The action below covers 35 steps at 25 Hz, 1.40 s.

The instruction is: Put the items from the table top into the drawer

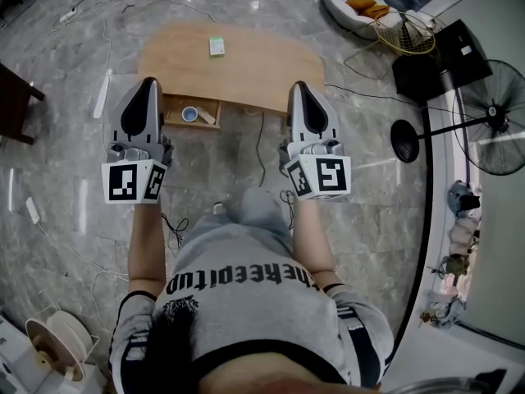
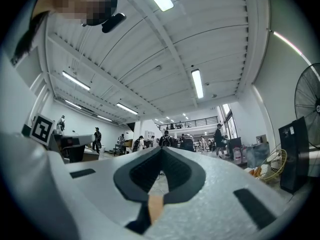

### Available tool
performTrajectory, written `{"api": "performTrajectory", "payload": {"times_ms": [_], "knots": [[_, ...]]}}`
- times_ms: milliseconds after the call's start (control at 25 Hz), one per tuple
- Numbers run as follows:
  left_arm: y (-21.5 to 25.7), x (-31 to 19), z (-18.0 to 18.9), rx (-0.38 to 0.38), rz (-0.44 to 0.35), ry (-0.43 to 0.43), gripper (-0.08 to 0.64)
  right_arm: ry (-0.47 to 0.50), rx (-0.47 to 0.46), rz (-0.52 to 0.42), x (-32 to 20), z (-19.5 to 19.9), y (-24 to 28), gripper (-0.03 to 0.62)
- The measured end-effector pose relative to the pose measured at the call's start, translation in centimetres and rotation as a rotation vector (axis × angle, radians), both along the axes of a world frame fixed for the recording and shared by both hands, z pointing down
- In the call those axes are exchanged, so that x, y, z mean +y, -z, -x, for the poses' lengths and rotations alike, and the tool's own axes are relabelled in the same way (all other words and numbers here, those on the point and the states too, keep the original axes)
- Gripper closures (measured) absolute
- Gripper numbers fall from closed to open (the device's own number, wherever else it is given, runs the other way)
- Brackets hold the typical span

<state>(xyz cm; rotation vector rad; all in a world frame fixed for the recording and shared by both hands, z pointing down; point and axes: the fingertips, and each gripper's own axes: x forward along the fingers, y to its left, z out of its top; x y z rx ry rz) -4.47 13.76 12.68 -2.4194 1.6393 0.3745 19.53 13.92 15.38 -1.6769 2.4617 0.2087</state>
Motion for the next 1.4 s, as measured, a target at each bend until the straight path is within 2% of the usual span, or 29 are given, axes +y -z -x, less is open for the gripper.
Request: {"api": "performTrajectory", "payload": {"times_ms": [440, 960, 1400], "knots": [[-1.0, -4.9, 2.2, 0.013, 0.024, 0.034, 0.545, 0.046, 0.008, 0.027, -5.6, 2.2, -1.2, 0.598], [-0.6, -15.8, 1.1, -0.002, 0.020, 0.083, 0.545, 0.104, -0.013, 0.029, -18.1, 1.4, -1.2, 0.598], [-0.1, -24.2, 0.1, -0.022, -0.013, 0.134, 0.545, 0.159, -0.025, 0.040, -28.1, 0.4, -1.7, 0.598]]}}
